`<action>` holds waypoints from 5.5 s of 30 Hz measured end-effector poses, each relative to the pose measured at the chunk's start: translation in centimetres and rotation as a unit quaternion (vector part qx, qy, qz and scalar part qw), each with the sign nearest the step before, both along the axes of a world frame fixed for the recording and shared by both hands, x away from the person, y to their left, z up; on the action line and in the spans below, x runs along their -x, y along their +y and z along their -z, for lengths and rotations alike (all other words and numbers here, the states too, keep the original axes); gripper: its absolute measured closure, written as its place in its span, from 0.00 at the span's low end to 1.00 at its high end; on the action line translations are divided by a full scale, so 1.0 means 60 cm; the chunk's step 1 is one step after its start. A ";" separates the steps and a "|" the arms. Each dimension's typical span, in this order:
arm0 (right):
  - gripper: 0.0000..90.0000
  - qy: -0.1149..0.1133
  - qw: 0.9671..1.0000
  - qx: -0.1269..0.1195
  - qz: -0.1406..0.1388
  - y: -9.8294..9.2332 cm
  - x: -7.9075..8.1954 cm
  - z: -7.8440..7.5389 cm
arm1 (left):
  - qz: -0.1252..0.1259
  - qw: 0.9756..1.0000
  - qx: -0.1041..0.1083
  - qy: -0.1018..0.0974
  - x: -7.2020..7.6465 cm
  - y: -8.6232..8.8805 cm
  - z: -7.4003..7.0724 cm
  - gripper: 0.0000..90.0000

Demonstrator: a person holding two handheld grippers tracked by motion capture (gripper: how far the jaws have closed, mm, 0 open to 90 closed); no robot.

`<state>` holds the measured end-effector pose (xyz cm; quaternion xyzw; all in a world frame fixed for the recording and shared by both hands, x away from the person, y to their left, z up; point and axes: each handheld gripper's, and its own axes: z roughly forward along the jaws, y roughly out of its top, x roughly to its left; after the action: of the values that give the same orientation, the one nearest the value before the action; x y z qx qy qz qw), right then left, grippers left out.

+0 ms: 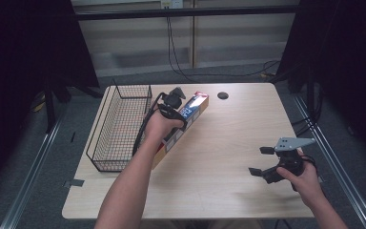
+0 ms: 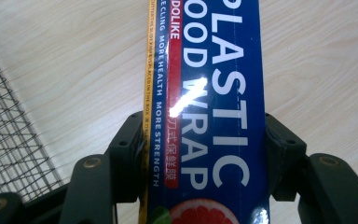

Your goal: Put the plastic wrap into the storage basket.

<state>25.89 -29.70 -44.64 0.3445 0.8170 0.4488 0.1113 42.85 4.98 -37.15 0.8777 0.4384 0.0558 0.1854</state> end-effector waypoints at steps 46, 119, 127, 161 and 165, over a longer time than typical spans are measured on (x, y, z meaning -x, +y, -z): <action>0.05 0.001 1.000 0.004 0.000 0.008 -0.001 0.002 | -0.070 0.997 0.014 0.001 0.007 0.077 -0.052 0.48; 0.05 0.000 1.000 0.010 -0.008 0.014 0.002 0.001 | -0.207 0.978 0.008 -0.016 0.028 0.214 -0.056 0.48; 0.05 0.000 1.000 0.011 -0.010 0.015 0.003 0.001 | -0.219 0.975 0.011 -0.015 0.030 0.222 -0.052 0.48; 0.05 -0.004 1.000 0.010 -0.011 0.012 0.003 -0.001 | -0.299 0.954 0.003 -0.010 0.033 0.275 -0.024 0.48; 0.05 -0.003 1.000 0.009 -0.013 0.011 0.004 0.000 | -0.304 0.953 0.007 -0.009 0.033 0.274 -0.018 0.48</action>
<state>25.66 -29.02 -44.61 0.3315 0.8252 0.4436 0.1111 40.86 21.42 -36.05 0.7009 0.6833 0.1146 0.1693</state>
